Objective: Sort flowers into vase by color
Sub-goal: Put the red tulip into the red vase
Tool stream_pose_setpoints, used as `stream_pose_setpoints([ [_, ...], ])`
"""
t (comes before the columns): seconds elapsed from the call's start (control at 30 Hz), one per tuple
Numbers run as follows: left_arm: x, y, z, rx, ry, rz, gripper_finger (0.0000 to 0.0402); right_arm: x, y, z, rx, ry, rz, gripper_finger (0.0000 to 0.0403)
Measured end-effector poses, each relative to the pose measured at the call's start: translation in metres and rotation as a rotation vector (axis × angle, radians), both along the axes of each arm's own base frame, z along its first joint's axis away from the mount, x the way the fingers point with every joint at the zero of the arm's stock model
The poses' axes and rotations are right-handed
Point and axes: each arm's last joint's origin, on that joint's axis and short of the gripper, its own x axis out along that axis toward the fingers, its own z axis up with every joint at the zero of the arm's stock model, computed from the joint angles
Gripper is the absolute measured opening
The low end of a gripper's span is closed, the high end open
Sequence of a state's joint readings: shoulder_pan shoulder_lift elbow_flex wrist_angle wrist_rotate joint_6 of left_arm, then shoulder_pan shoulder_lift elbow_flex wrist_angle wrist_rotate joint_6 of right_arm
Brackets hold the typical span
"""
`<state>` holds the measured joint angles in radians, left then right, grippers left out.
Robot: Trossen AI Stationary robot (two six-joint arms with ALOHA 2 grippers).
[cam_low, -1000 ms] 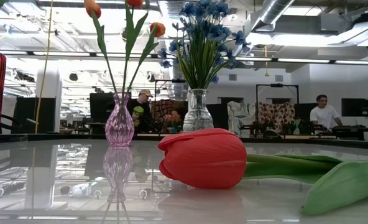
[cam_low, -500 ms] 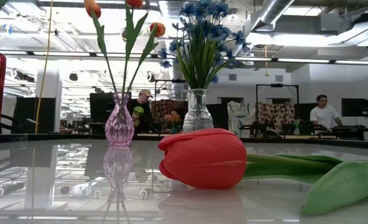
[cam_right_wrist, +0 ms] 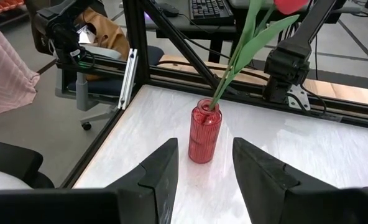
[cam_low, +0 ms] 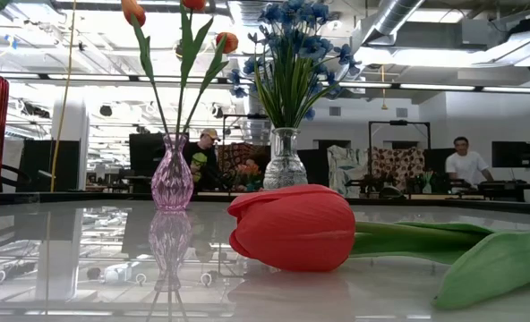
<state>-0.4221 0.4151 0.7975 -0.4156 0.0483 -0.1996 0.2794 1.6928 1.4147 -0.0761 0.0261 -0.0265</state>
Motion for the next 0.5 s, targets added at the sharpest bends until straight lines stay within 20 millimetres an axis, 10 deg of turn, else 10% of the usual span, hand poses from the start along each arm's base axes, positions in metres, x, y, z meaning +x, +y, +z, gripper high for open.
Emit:
stream_pose_setpoints([
  [0.5, -0.023, 0.01, -0.012, -0.131, 0.146, 0.013, 0.0133, 0.0, 0.0, 0.0, 0.0, 0.0, 0.0, 0.0178],
])
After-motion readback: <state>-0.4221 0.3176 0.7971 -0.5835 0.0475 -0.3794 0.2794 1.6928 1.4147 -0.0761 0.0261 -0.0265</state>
